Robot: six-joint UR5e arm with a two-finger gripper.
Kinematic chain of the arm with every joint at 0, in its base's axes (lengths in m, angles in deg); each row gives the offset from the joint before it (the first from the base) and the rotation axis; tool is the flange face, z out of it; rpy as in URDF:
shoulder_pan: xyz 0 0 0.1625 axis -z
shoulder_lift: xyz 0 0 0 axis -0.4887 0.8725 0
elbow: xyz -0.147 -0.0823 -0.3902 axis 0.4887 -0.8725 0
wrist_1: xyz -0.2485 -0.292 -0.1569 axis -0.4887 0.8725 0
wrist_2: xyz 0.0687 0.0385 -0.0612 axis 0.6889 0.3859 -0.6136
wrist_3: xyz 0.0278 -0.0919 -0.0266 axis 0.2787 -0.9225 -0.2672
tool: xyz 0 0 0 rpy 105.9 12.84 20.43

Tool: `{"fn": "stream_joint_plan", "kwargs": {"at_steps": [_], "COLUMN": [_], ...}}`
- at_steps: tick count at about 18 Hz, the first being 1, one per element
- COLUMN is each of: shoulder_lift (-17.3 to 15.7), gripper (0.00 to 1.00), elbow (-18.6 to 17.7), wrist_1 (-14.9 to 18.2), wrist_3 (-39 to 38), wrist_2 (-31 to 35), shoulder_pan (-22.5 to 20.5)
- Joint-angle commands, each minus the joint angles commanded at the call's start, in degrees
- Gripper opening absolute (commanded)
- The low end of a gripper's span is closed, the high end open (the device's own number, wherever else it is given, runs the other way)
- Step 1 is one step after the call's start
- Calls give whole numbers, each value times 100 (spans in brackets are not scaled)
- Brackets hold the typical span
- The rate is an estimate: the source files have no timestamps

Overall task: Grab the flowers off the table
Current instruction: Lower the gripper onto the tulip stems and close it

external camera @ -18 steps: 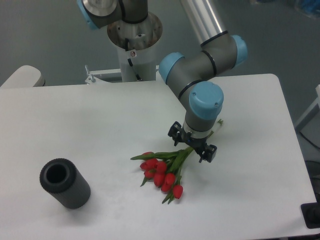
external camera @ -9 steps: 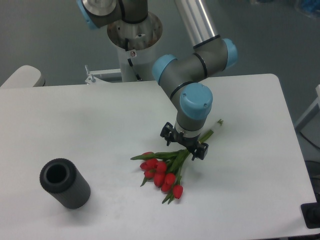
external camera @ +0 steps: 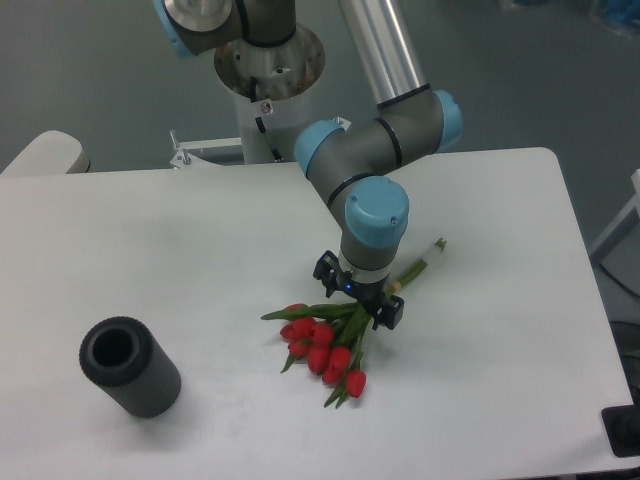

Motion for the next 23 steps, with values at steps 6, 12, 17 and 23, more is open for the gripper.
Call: {"fn": "stream_joint_plan", "kwargs": {"at_steps": [6,12,17,23], "shoulder_lift": [97,193,229,246], "gripper": [100,100,70,39], "elbow": [-61,-123,-97,9], "wrist_1": [-176,-290,-290,-308], "wrist_3": [105,79,114,123], "wrist_2": [9,-9,-35,-44], "shoulder_pan": [-17,-18,-18,-26]}}
